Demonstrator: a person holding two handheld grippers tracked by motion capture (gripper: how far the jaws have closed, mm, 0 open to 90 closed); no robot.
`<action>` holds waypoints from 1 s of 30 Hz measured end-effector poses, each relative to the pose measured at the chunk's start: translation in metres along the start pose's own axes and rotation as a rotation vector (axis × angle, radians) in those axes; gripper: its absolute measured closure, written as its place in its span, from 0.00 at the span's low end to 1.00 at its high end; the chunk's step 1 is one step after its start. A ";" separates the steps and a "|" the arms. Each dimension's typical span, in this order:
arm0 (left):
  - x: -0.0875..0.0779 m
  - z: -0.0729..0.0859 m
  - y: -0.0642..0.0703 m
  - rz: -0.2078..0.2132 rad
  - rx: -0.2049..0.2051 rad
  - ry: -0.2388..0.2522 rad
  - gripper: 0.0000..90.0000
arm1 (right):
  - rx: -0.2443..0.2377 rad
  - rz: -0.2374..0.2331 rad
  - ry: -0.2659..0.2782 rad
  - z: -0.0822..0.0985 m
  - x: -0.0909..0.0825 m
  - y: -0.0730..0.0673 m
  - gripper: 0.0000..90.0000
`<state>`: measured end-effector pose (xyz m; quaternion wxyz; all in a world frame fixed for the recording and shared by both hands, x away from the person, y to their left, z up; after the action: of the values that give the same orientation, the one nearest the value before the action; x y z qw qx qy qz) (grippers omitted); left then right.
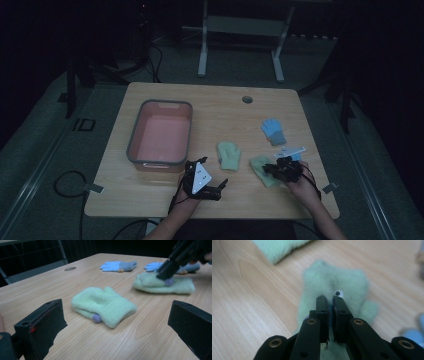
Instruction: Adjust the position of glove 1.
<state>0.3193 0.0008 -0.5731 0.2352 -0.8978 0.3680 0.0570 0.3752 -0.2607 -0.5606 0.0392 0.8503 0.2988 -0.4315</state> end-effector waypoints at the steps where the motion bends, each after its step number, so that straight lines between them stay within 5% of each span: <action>1: 0.000 0.000 0.000 0.000 0.001 0.000 0.01 | 0.005 0.003 0.020 -0.004 -0.005 -0.002 0.94; 9: 0.000 0.000 0.000 -0.001 0.000 -0.001 0.01 | 0.090 0.130 0.168 -0.047 -0.042 -0.011 0.94; 14: 0.000 0.000 0.000 -0.001 0.001 -0.001 0.01 | 0.121 0.207 0.206 -0.063 -0.048 -0.017 0.94; 22: 0.000 0.000 0.000 -0.001 -0.002 0.001 0.01 | 0.191 0.336 0.212 -0.067 -0.028 -0.023 0.95; 30: -0.001 0.000 0.000 0.004 -0.005 0.002 0.01 | 0.245 0.347 0.162 -0.053 0.003 -0.015 0.94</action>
<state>0.3190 0.0012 -0.5730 0.2326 -0.8976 0.3700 0.0572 0.4059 -0.2300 -0.5271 -0.0151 0.9193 0.0957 -0.3815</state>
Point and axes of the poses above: each handheld gripper's, and its own axes: x roughly forward along the jaws, z roughly out of its underside, y roughly to its right, the point moved 5 cm from there along x, roughly forward along the jaws, and after that the axes turned 15 degrees about x, right-handed, at the moved point
